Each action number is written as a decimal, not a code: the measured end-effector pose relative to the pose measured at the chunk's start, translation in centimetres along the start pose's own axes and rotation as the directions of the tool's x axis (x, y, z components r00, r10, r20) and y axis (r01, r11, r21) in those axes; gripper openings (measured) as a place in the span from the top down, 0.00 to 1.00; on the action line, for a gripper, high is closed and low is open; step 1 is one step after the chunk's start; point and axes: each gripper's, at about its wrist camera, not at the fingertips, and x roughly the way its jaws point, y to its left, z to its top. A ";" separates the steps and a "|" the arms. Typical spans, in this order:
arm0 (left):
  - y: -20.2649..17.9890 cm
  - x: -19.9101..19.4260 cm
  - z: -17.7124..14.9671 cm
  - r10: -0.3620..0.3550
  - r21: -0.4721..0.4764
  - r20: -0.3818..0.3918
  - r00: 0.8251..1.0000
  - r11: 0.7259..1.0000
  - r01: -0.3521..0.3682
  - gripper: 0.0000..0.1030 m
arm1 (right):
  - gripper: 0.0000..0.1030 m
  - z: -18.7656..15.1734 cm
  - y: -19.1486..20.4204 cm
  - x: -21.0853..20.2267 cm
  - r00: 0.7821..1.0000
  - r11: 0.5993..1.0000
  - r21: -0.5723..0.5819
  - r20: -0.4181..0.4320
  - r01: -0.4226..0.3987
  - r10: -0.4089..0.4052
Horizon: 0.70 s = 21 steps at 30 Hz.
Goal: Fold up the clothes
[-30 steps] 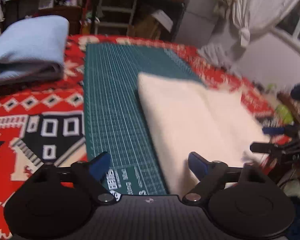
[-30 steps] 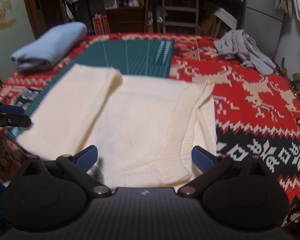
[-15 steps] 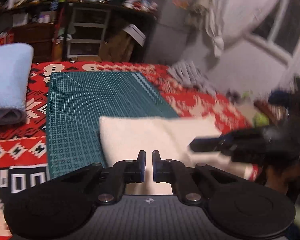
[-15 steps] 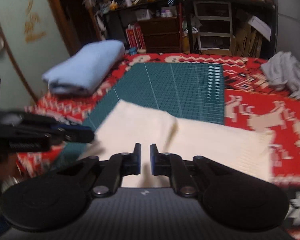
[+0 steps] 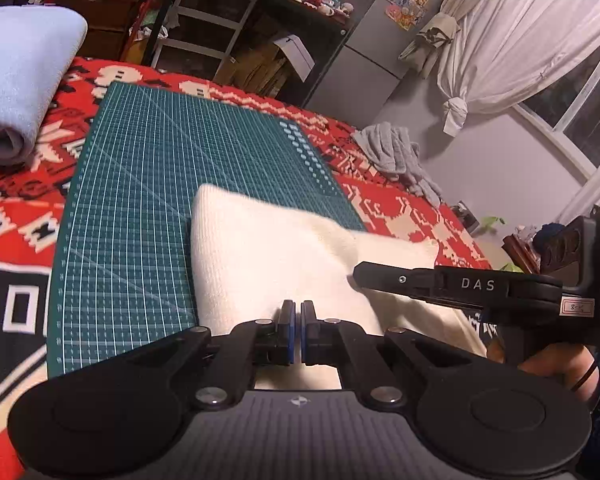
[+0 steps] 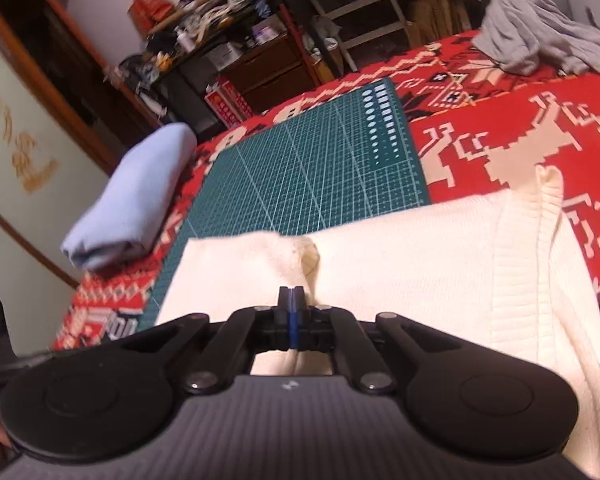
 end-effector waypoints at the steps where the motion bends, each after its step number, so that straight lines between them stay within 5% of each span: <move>1: 0.0 0.0 0.3 0.001 -0.001 0.008 1.000 1.000 -0.001 0.97 | 1.00 0.3 -0.2 0.1 1.000 0.999 0.029 0.005 -0.027 0.027; 8: 1.2 1.8 3.4 0.031 -0.060 0.016 0.999 0.998 -0.030 0.97 | 1.00 1.8 -1.2 3.3 0.997 0.985 0.160 -0.017 -0.067 0.071; 13: 3.1 2.7 3.2 0.024 -0.119 -0.009 1.000 0.993 -0.024 0.98 | 1.00 1.6 -4.9 5.1 0.991 0.916 0.381 0.007 -0.125 0.133; 21: 3.1 1.3 2.7 0.002 -0.139 0.016 1.000 0.990 0.000 0.98 | 1.00 1.3 -6.6 5.4 0.989 0.877 0.459 0.042 -0.144 0.141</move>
